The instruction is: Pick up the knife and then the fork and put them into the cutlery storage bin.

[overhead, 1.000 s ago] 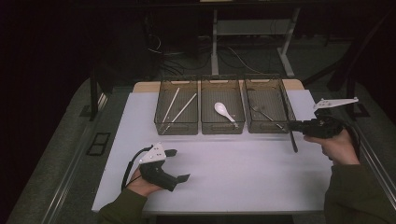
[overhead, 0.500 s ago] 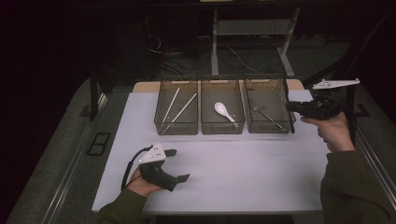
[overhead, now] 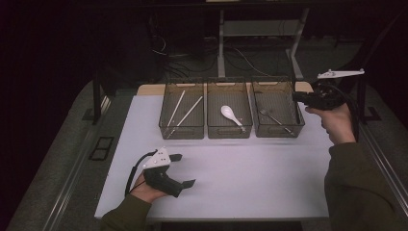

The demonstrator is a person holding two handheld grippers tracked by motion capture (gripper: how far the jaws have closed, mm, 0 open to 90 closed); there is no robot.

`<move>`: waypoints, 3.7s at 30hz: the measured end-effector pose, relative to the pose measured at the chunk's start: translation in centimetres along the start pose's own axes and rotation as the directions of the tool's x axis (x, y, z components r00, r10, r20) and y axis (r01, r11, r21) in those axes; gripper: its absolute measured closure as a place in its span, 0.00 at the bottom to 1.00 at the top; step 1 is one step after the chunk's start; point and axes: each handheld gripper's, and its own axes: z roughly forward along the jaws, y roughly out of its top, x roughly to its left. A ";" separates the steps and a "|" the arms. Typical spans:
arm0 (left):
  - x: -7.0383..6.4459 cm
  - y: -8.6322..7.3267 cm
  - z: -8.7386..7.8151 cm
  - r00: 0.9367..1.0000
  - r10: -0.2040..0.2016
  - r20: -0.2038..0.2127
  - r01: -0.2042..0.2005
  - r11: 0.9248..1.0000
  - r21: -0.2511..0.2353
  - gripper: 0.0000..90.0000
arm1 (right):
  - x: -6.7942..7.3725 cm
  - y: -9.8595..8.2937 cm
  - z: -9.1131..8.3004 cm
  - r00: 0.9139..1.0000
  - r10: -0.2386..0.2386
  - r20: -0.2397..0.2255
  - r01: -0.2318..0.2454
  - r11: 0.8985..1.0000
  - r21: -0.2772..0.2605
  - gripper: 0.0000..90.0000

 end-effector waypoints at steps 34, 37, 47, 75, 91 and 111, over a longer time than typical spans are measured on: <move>0.0 0.0 0.0 1.000 -0.001 0.009 0.001 1.000 -0.001 0.00 | -2.1 -2.8 6.0 0.993 0.021 0.119 -0.039 0.987 0.156 0.89; 0.0 0.0 0.0 1.000 -0.003 0.010 0.003 1.000 -0.001 0.00 | -2.2 -3.1 6.3 0.992 0.017 0.122 -0.038 0.984 0.174 0.89; 0.0 0.0 0.1 1.000 -0.003 0.011 0.003 1.000 0.000 0.00 | -2.3 -3.4 7.3 0.991 0.007 0.135 -0.042 0.965 0.260 0.89; 0.0 0.0 0.1 1.000 0.002 0.016 -0.002 1.000 0.002 0.00 | -1.2 -3.1 11.5 0.984 -0.088 0.154 0.010 0.895 0.446 0.88; 0.2 0.1 0.1 1.000 0.000 0.014 0.000 1.000 0.000 0.00 | -1.1 -2.6 11.3 0.992 -0.055 0.111 0.003 0.905 0.424 0.84; 1.1 0.0 -0.2 1.000 -0.005 -0.005 0.005 1.000 0.017 0.00 | -1.0 -3.2 9.2 0.999 -0.010 0.053 -0.006 0.958 0.286 0.43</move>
